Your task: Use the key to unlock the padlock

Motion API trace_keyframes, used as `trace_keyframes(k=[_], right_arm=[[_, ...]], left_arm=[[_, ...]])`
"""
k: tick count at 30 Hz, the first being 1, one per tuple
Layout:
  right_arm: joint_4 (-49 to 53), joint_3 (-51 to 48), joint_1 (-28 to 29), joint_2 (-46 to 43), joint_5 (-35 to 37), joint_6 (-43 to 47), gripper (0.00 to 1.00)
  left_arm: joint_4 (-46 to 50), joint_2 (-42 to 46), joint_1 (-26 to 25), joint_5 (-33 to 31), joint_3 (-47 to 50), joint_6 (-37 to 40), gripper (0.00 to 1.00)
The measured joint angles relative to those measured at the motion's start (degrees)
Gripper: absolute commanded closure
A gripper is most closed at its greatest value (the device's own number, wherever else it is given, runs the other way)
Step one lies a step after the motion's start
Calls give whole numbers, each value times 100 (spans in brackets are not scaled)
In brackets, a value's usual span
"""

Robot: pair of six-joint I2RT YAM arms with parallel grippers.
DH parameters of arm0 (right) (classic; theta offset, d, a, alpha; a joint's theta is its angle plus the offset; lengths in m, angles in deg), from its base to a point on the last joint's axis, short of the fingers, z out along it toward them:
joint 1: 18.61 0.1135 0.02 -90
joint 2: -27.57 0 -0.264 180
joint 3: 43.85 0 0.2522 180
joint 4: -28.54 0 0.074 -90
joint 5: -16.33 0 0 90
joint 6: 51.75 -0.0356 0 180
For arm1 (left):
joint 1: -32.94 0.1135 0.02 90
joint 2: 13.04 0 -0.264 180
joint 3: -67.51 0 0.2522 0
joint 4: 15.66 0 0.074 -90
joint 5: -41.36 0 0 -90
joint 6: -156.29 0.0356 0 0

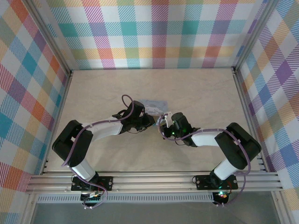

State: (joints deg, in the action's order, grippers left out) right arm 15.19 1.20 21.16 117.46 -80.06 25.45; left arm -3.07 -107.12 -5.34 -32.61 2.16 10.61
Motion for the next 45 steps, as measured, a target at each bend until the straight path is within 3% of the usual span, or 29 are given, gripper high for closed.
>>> trace_keyframes(k=[45], right_arm=[[-245,-199,0,-59,-116,-48,100]], left_arm=[[127,63,0,107,0,101,89]])
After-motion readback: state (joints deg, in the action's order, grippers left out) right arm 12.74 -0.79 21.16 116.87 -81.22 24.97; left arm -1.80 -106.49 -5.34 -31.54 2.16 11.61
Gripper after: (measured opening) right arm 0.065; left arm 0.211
